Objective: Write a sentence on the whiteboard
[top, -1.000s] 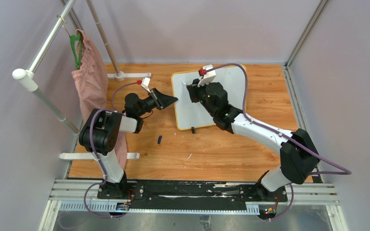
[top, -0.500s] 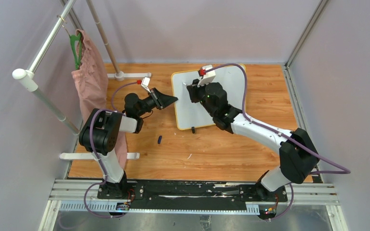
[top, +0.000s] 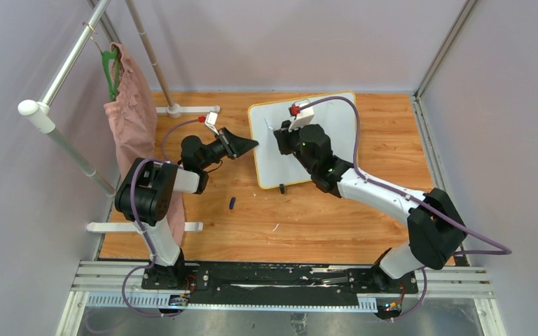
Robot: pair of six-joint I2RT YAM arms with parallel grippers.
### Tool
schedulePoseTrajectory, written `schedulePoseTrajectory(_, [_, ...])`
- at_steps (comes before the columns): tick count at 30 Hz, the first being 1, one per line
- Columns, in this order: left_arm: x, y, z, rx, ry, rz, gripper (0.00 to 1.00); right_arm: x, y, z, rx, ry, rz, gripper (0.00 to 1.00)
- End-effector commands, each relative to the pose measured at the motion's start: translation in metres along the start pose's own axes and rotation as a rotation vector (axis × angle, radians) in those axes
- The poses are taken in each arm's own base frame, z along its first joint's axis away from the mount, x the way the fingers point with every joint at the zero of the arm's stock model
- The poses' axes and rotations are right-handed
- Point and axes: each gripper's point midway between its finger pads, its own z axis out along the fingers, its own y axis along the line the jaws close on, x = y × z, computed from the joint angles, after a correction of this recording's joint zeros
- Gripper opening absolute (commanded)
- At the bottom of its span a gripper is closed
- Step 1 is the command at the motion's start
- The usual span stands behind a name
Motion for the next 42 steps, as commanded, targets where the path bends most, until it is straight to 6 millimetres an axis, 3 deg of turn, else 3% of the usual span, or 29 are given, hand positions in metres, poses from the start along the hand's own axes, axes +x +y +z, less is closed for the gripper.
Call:
schedulePoseTrajectory(1, [-0.006, -0.008, -0.002, 0.037, -0.021, 0.01, 0.11, 0.005, -0.008, -0.009, 0.014, 0.016, -0.01, 0.0])
schedulePoseTrajectory(19, [-0.007, -0.013, -0.002, 0.054, -0.024, 0.014, 0.1, 0.016, -0.007, -0.017, -0.007, 0.047, 0.004, 0.0])
schedulePoseTrajectory(37, [-0.005, -0.012, -0.003, 0.056, -0.02, 0.013, 0.1, 0.013, -0.028, -0.021, 0.081, 0.045, -0.016, 0.0])
schedulePoseTrajectory(39, [-0.004, -0.011, -0.003, 0.054, -0.017, 0.012, 0.11, 0.011, -0.027, -0.023, 0.07, 0.039, -0.011, 0.0])
schedulePoseTrajectory(42, [-0.003, -0.011, -0.004, 0.055, -0.013, 0.011, 0.25, -0.001, -0.022, -0.03, 0.037, 0.005, 0.005, 0.0])
